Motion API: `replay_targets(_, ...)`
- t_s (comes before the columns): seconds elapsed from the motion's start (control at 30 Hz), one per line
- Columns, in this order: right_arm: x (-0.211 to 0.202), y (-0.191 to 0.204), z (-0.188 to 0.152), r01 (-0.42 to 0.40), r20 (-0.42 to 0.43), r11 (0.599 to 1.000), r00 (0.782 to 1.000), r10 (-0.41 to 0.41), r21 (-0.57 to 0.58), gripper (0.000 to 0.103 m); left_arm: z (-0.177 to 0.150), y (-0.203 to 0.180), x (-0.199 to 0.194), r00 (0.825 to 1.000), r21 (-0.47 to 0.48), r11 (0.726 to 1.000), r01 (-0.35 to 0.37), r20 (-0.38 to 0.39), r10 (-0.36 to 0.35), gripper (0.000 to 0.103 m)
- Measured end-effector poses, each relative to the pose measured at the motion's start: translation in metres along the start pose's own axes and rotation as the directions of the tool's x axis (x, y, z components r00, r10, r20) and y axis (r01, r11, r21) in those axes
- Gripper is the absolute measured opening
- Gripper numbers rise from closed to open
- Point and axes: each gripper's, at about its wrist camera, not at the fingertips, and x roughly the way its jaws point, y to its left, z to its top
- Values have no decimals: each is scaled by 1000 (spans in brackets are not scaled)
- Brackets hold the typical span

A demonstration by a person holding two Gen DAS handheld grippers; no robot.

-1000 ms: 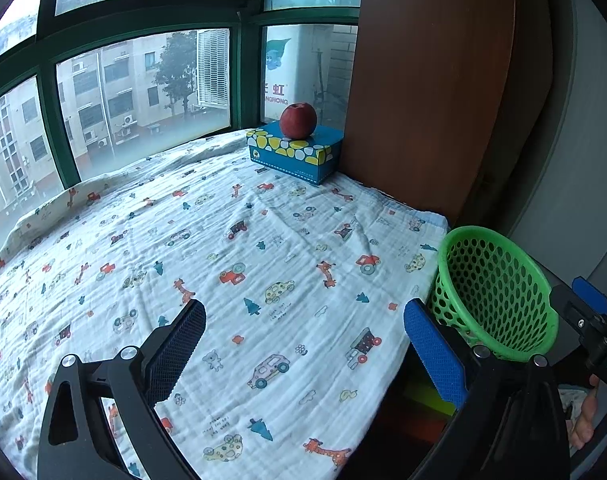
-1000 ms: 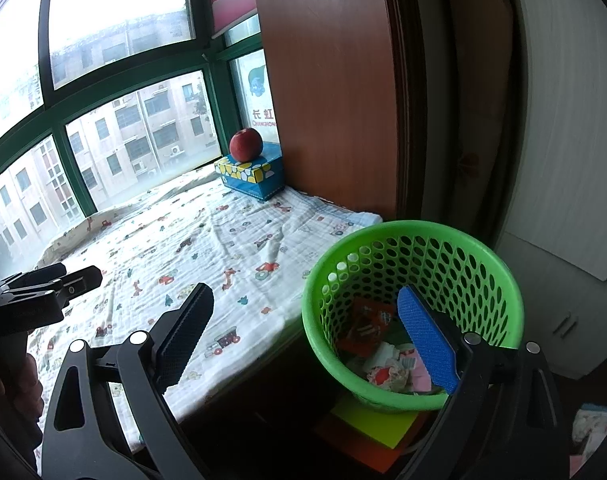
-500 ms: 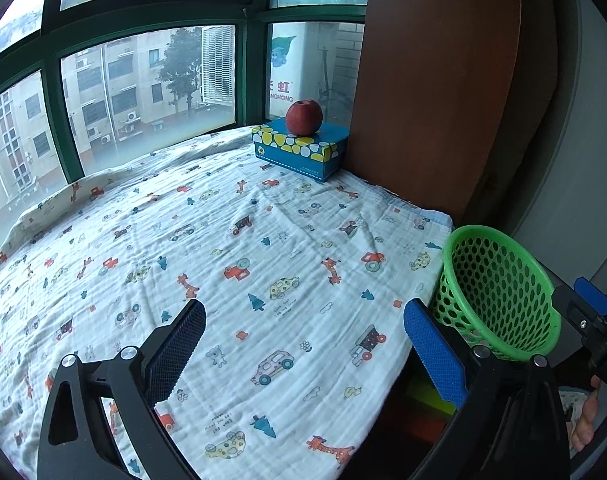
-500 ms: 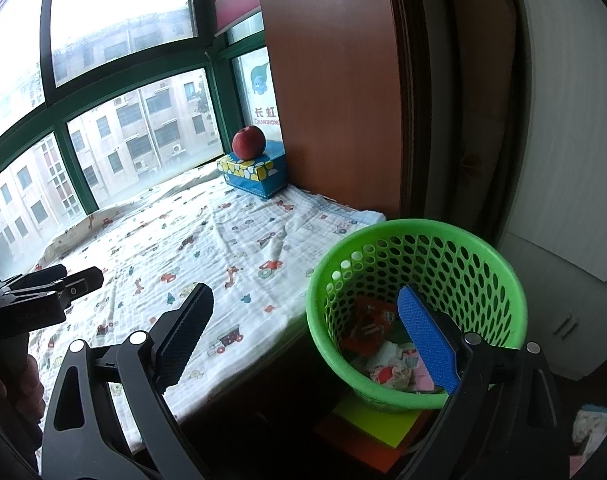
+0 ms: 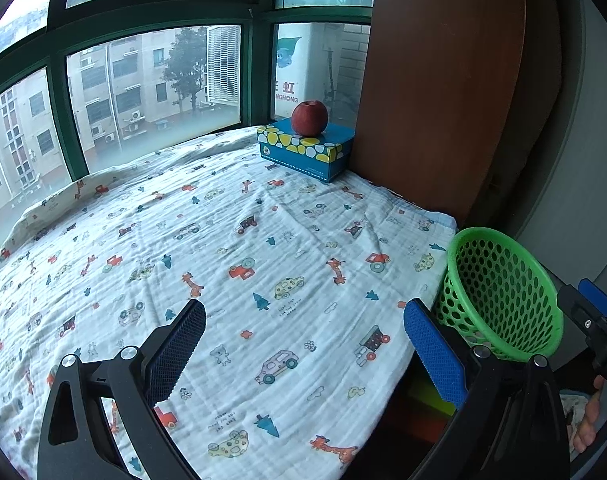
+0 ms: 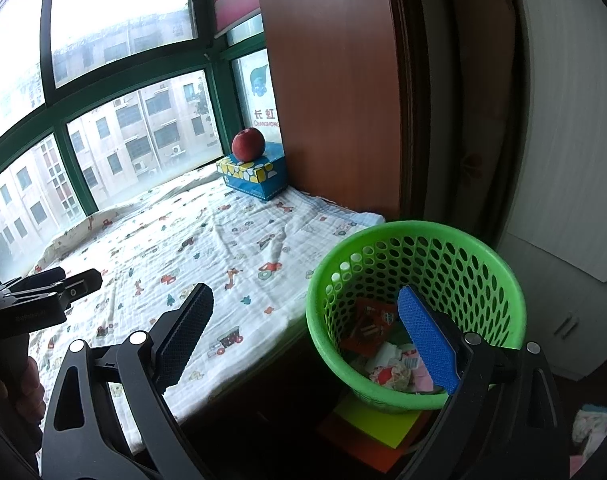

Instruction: Collect trash

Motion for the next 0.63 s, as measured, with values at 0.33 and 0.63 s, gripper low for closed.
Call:
replay_targets(0.33,0,-1,0,0,2,1000,1000,0,2,93,-1,0,-1,1000,1,1000,-9,15,9,96)
replay_targets(0.63,0,-1,0,-2,1,1000,1000,2,2,93,-1,0,0,1000,0,1000,-20,12,20,96)
